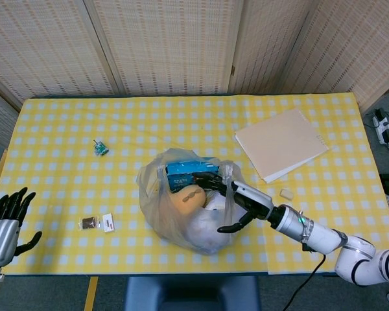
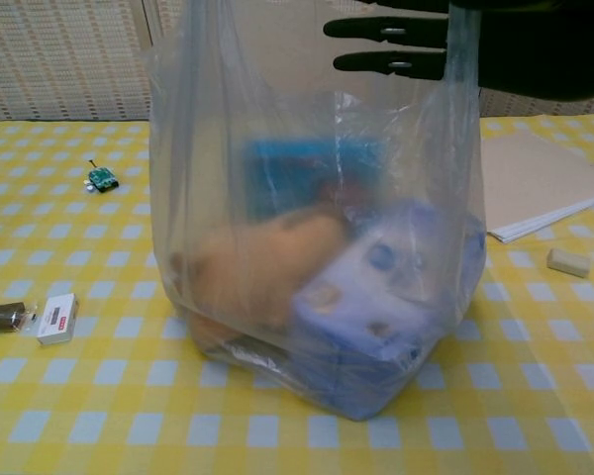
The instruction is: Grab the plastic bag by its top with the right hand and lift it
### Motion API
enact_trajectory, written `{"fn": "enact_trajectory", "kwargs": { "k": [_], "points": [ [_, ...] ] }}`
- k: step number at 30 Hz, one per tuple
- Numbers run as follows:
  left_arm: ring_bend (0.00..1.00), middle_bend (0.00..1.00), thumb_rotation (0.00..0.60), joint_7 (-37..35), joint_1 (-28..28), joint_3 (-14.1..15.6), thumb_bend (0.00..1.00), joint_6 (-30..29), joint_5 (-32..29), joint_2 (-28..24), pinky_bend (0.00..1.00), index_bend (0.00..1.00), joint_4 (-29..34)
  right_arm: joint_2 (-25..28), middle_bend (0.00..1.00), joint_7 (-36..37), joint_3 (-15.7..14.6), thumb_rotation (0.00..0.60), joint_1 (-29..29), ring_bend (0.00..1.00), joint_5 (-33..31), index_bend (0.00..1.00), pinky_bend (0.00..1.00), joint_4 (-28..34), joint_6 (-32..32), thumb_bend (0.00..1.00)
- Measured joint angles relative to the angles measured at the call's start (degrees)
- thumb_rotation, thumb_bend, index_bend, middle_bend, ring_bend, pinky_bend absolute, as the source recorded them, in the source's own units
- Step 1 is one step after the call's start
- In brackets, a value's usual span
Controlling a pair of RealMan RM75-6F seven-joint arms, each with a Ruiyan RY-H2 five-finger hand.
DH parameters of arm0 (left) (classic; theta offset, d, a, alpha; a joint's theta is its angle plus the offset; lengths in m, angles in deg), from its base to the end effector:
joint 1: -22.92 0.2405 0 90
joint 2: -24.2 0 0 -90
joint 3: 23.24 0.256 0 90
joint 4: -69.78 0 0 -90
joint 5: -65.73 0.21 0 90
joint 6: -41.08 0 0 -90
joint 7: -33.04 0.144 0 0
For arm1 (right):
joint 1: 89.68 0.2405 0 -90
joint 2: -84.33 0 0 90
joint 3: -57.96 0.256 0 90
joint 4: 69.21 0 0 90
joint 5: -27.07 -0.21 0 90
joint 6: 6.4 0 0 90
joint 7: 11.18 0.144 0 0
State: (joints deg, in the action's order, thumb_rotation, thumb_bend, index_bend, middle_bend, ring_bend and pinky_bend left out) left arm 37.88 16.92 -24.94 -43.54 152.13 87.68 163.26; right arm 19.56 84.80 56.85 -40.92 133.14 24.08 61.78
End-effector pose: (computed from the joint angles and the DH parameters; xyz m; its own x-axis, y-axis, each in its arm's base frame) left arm -0.3055 0.1826 0.1565 0.4661 0.0204 0.8845 0.8844 -0.0373 -0.4652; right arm -0.1028 -0.3045 0.0891 -0.4393 -0.8577 0.2672 -0.5288 0.0064 -0.8487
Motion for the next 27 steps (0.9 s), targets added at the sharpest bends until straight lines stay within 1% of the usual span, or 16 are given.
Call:
{"fn": "enact_trajectory", "kwargs": {
  "k": [7,11,19,27],
  "points": [
    [0.00,0.00,0.600,-1.2,0.1,-0.1,0.31,0.1,-0.4,-0.4,0.00,0.00,-0.1,-1.9,0.00,-4.0,2.2,0.600,4.0,0.00,-3.1,0.00,0.00,1.5,-4.6,0.22],
    [0.00,0.00,0.600,-1.8,0.3,-0.1,0.31,-0.4,0.1,-0.8,0.00,0.00,0.0,-2.2,0.00,-6.0,2.9,0.600,5.7,0.00,-4.2,0.00,0.00,3.1,-6.7,0.22],
    [0.00,0.00,0.600,-2.8,0.8,0.3,0.31,-1.5,1.3,-1.3,0.00,0.00,0.1,-3.2,0.00,-10.7,4.5,0.600,8.0,0.00,-7.6,0.00,0.00,5.5,-10.2,0.22],
    [0.00,0.00,0.600,-3.9,1.3,0.4,0.31,-2.5,1.9,-1.9,0.00,0.00,0.1,-5.2,0.00,-12.8,5.4,0.600,9.0,0.00,-10.0,0.00,0.00,5.3,-11.8,0.22]
  ]
}}
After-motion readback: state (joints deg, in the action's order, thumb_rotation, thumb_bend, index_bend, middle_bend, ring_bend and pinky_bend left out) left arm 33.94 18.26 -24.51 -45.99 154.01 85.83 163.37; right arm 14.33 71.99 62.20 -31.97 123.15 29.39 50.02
